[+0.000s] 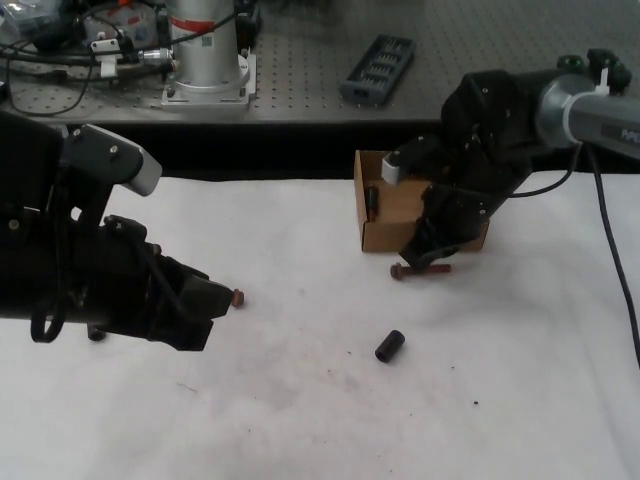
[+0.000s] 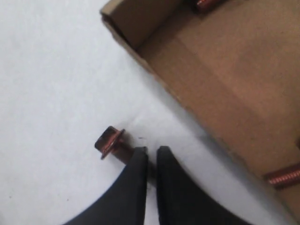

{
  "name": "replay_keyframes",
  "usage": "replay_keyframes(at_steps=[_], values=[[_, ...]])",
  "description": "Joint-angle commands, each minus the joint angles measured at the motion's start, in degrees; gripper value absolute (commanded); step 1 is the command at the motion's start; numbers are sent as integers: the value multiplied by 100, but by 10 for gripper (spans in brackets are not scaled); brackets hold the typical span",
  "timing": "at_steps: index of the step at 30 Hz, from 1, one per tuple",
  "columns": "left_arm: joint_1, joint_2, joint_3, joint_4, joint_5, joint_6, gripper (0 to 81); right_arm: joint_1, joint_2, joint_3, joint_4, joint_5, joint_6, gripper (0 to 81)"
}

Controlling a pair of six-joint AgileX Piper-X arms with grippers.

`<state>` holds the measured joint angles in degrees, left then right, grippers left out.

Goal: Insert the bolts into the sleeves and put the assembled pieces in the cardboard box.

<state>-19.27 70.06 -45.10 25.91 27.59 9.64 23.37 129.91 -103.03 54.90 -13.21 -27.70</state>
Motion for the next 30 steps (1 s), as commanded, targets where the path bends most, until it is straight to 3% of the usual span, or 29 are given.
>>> replay_keyframes(at_steps=[1,6,14,19,21,24,25,27,30], values=[[11,-86,-10,-25,13,63,241,12,-27,-4,466,-61,-58,54],[11,-86,-10,-25,13,63,241,110,-229,-4,1217,-99,-162,54],[11,-86,-10,-25,13,63,241,182,-861,-4,821,-70,-319,54],[11,-86,-10,-25,13,63,241,182,-920,-4,869,71,-1598,4],[11,-86,-10,-25,13,63,241,182,-920,-4,920,399,-2133,94],[11,-86,-10,-25,13,63,241,182,-920,-4,895,673,-2802,325],[11,-86,-10,-25,13,63,241,182,-920,-4,854,746,-3026,367],[11,-86,-10,-25,13,63,241,182,-920,-4,731,899,-3348,369],[11,-86,-10,-25,13,63,241,182,-862,-4,520,841,-3646,291]])
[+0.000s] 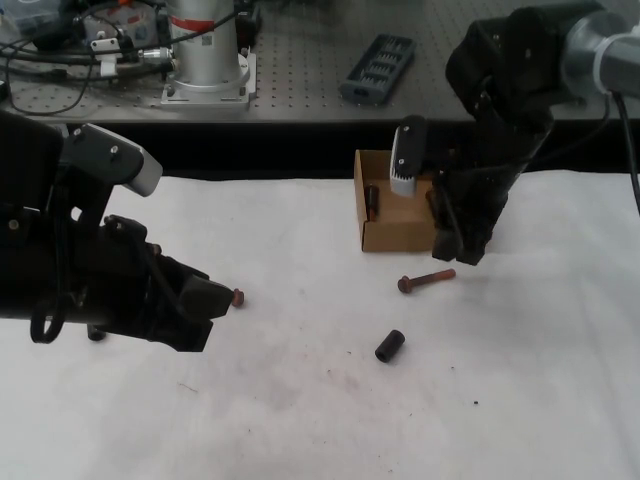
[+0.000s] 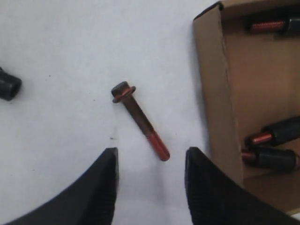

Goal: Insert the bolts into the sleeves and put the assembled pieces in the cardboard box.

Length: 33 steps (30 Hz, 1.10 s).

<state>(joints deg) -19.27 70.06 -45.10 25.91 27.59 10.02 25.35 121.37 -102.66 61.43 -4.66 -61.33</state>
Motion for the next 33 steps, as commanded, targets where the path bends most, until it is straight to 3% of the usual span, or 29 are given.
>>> replay_keyframes(at_steps=[1,9,33], values=[[11,-86,-10,-25,13,25,241,-16,24,-41,-176,-12,-297,272],[11,-86,-10,-25,13,25,241,16,348,-41,-165,-12,-241,343],[11,-86,-10,-25,13,25,241,76,712,-15,-612,15,-76,339]])
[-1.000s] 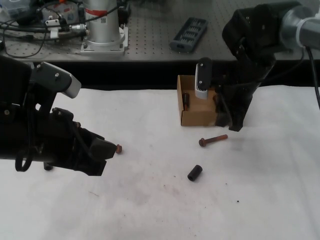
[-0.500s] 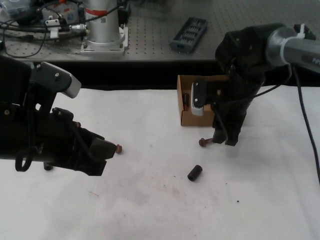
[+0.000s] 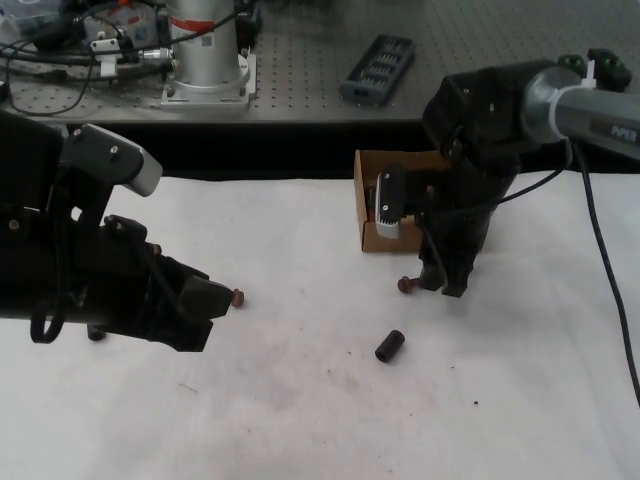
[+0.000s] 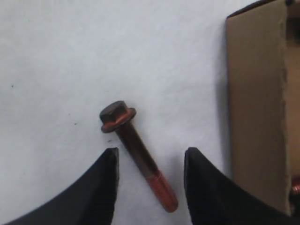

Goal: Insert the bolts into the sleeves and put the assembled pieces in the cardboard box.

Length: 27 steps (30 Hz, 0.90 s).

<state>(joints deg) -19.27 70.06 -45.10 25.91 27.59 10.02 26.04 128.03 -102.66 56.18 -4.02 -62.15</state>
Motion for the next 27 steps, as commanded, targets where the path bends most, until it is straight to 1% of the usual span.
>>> replay_keyframes(at_steps=[1,14,19,27], values=[[11,-86,-10,-25,13,25,241,8,46,-15,-119,-59,6,339],[11,-86,-10,10,13,25,241,8,200,-15,112,5,-5,339],[11,-86,-10,19,13,25,241,8,200,-15,490,5,-5,339],[11,-86,-10,19,13,25,241,8,200,-15,784,5,309,339]])
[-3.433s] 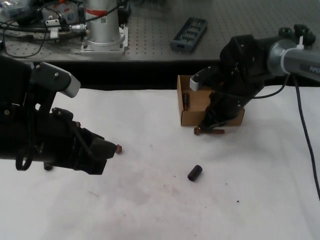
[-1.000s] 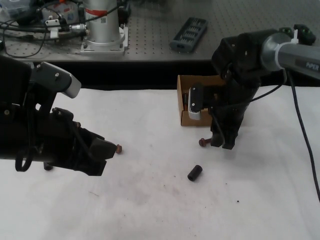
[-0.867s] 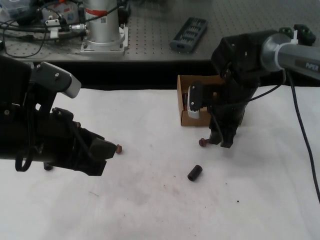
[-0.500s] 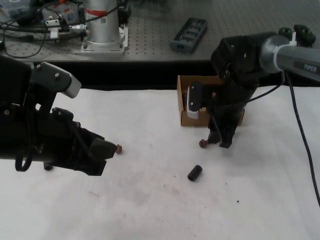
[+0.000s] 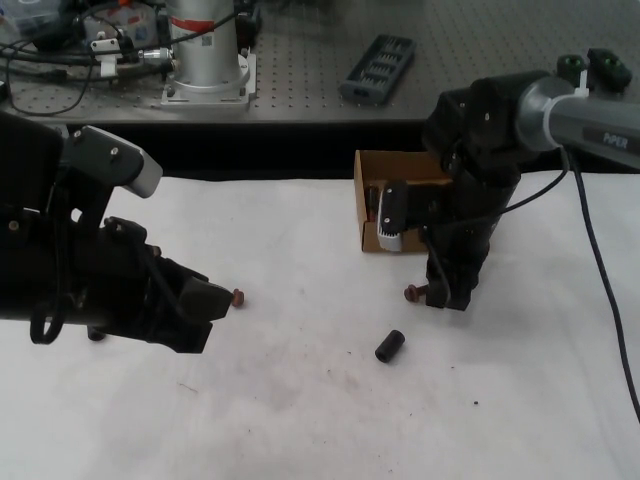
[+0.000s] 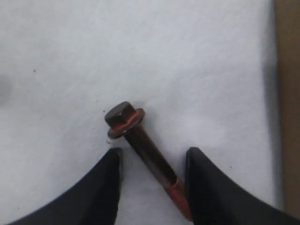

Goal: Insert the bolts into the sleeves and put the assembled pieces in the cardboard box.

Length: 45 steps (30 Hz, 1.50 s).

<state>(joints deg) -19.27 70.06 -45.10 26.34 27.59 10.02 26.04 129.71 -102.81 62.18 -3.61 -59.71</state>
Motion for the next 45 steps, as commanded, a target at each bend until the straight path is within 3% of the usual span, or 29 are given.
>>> replay_keyframes(at_steps=[1,6,12,13,23,27,33,39,45], values=[[11,-86,-10,-24,13,25,241,8,31,1,164,-35,65,339],[11,-86,-10,-24,13,25,241,8,82,1,-60,-35,55,273],[11,-86,-10,-24,13,25,241,77,80,1,-54,66,113,20],[11,-86,-10,-24,13,25,241,98,80,1,-54,81,127,8],[11,-86,-10,-24,13,25,241,421,-107,1,-83,620,740,20],[16,-86,-10,-87,-57,47,241,484,-337,1,75,-6,1040,20],[184,-239,39,-161,-174,60,241,496,-890,1,64,-187,1528,20],[405,-684,628,-923,-633,11,241,586,-1255,1,77,-1514,2407,20],[541,-1138,1173,-1634,-779,-463,241,1073,-1277,48,8,-1539,2946,20]])
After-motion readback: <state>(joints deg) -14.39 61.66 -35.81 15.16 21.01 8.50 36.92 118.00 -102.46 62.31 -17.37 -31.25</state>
